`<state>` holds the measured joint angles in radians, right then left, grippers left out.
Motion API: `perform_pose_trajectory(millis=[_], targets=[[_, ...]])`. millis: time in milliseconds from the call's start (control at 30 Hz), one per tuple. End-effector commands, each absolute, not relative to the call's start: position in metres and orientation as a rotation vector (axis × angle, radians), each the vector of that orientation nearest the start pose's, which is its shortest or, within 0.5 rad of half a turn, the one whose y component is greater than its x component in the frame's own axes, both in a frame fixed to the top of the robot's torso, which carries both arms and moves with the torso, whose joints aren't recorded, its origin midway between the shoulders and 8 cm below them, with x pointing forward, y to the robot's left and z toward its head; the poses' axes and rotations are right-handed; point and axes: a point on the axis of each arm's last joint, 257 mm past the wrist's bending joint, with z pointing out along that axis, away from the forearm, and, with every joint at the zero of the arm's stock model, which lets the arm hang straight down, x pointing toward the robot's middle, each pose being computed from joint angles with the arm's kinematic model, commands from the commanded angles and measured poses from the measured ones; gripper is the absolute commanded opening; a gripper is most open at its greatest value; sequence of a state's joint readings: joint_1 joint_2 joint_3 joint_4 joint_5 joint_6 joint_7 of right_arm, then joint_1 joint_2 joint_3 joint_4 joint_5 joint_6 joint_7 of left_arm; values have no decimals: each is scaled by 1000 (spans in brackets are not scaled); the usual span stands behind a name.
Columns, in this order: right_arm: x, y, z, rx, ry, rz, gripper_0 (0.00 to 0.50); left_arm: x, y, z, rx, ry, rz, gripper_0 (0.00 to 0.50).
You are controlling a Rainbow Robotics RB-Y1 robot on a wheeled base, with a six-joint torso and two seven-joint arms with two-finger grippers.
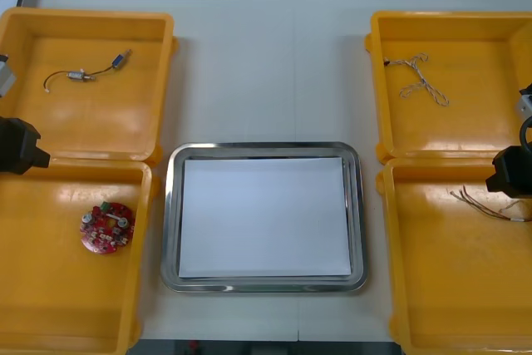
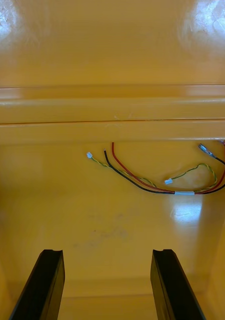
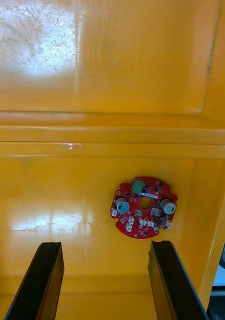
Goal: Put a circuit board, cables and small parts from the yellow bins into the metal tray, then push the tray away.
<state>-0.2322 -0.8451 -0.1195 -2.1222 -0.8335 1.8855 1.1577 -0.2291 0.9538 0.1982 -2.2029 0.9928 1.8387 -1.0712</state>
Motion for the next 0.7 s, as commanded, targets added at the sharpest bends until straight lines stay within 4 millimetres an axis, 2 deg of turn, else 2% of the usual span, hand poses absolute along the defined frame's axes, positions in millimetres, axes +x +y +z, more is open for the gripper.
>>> perform_pose_trajectory(millis=[33, 700], targets=[[385, -359, -176, 1, 2718, -69, 500, 382, 370, -127, 21, 2644, 77, 500], [385, -359, -176, 1, 2718, -69, 500, 382, 370, -127, 21, 2644, 77, 500]])
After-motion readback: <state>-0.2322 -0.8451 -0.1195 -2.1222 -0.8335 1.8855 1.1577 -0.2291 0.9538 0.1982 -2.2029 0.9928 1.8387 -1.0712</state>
